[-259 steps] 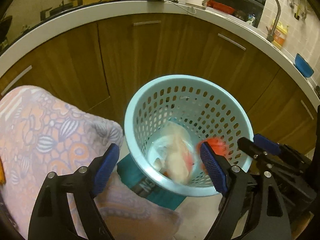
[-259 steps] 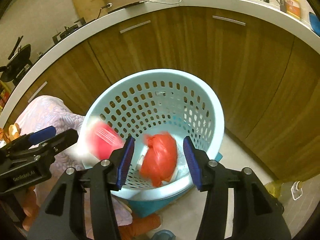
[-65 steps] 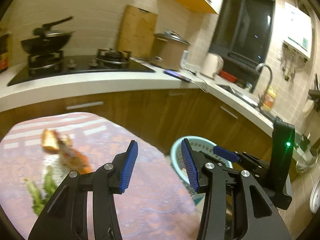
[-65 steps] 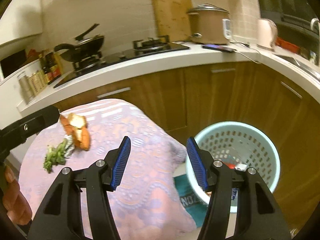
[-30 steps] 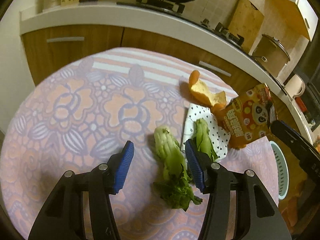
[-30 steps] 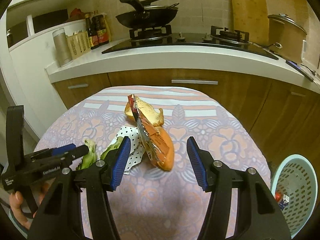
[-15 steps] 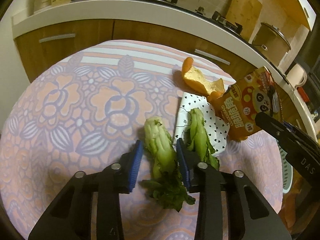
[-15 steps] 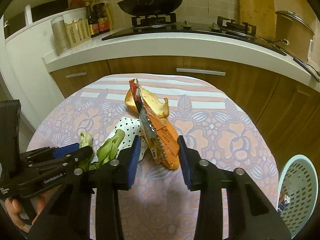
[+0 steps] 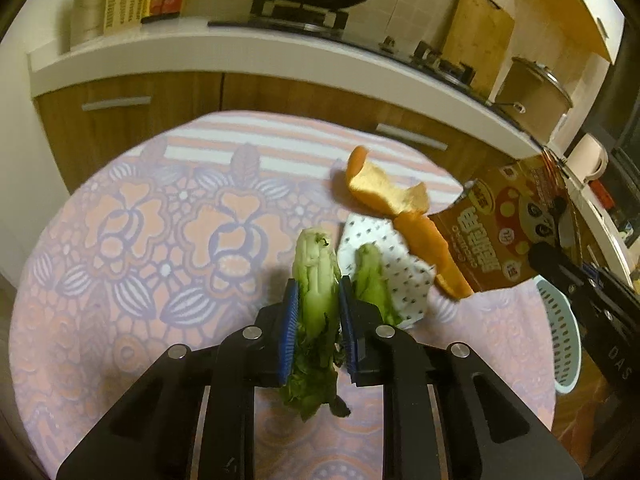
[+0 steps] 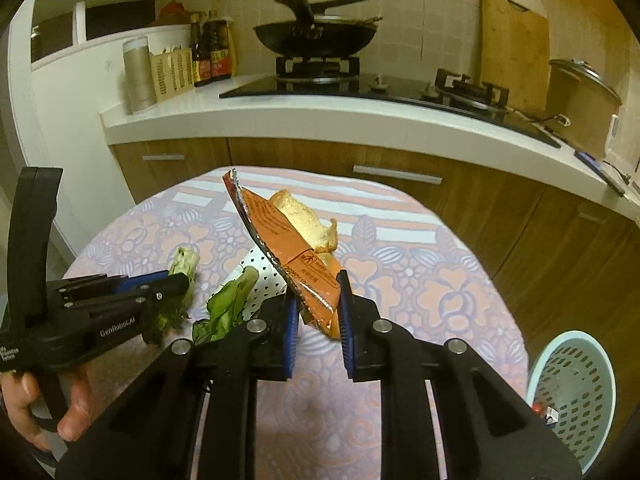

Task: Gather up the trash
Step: 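Carry the stalk and snack packet over the blue basket and open both tools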

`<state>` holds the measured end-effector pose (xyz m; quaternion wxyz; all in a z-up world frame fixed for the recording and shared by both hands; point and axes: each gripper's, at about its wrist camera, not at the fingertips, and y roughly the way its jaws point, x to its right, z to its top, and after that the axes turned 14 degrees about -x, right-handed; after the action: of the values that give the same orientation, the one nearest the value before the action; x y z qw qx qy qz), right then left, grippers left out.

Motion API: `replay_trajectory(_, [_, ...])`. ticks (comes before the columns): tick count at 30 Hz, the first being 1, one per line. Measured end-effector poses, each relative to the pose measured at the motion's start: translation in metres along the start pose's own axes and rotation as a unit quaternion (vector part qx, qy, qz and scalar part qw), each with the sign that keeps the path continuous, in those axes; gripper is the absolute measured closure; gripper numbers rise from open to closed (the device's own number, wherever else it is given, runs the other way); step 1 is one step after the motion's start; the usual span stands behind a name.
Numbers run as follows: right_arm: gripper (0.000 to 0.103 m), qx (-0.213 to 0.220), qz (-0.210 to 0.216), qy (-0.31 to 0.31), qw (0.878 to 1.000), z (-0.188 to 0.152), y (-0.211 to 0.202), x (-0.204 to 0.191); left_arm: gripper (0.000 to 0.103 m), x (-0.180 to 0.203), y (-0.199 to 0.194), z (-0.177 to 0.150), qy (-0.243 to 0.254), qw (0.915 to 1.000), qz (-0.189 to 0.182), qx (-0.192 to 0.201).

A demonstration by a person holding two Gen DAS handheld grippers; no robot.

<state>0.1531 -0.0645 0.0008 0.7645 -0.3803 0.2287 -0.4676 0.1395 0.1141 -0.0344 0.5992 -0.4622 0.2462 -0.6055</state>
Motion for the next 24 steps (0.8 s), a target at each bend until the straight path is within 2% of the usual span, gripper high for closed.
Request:
replay_trajectory(12, [0.088,0.042,-0.026,0.052,0.997,-0.024,-0.059,0.044,0.085,0.063,-0.038,-0.003,0.068,0.9955,-0.045,0.048])
replay_trajectory(20, [0.088,0.051,-0.059,0.099,0.992,-0.05,-0.083,0.09,0.085,0.123,-0.037,-0.004,0.126,0.9876,-0.079,0.05])
replay_trajectory(24, [0.088,0.051,-0.075,0.131,0.987,-0.067,-0.09,0.118,0.085,0.156,-0.03,-0.004,0.154,0.9838,-0.081,0.043])
